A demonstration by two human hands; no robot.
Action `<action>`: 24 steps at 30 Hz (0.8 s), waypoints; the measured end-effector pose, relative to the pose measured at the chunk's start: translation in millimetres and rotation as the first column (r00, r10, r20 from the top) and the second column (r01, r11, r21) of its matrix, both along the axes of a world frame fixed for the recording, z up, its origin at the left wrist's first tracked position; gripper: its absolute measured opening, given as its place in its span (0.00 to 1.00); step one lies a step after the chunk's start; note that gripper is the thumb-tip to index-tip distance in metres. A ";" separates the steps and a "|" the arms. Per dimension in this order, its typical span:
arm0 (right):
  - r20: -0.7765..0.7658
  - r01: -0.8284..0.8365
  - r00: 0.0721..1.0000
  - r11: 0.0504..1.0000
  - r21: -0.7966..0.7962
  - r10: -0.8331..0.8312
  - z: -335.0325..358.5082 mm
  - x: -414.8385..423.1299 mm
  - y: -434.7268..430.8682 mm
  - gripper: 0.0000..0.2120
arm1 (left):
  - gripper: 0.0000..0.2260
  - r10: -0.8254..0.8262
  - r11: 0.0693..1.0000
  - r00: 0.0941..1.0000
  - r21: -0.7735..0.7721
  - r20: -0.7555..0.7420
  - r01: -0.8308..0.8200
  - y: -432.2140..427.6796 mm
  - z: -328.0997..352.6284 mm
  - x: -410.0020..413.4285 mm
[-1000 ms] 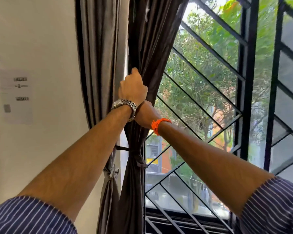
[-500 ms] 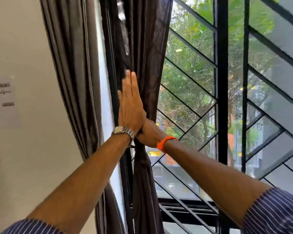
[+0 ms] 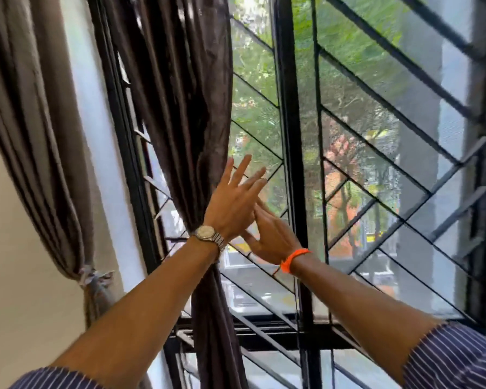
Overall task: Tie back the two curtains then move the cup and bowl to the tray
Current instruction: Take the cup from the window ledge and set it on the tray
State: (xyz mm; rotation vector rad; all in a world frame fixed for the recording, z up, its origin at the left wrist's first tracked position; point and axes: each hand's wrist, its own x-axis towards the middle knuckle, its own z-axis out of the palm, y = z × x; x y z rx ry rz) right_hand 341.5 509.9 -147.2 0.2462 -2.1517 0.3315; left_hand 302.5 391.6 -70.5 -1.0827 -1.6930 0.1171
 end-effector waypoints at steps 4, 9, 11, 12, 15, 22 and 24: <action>0.048 0.189 0.980 0.979 0.070 -0.193 -7.0 32.9 63.4 0.34 | 0.30 0.004 0.998 0.989 0.056 0.149 -0.012 46.9 -17.8 27.3; 0.089 0.451 0.886 0.890 0.061 -0.455 -17.5 83.7 140.3 0.37 | 0.37 0.008 0.996 0.944 0.080 0.331 -0.036 114.2 -51.5 64.3; 0.075 0.530 0.843 0.846 0.064 -0.533 -22.8 105.7 168.7 0.37 | 0.36 -0.018 0.994 0.937 0.105 0.349 -0.020 141.7 -67.6 77.3; 0.071 0.557 0.825 0.828 0.054 -0.560 -25.7 117.9 182.6 0.38 | 0.36 -0.039 0.993 0.931 0.119 0.362 -0.005 155.2 -75.4 83.5; 0.066 0.623 0.777 0.779 0.067 -0.626 -36.4 150.7 223.8 0.38 | 0.34 -0.084 0.989 0.906 0.142 0.414 0.027 190.1 -95.2 99.7; 0.189 0.717 0.668 0.691 0.097 -0.720 -71.4 197.9 283.8 0.39 | 0.39 -0.092 0.996 0.847 0.065 0.523 0.068 251.6 -145.5 117.6; 0.214 0.720 0.657 0.686 0.105 -0.723 -80.0 201.6 290.1 0.39 | 0.39 -0.094 0.996 0.837 0.046 0.540 0.081 263.2 -158.1 120.1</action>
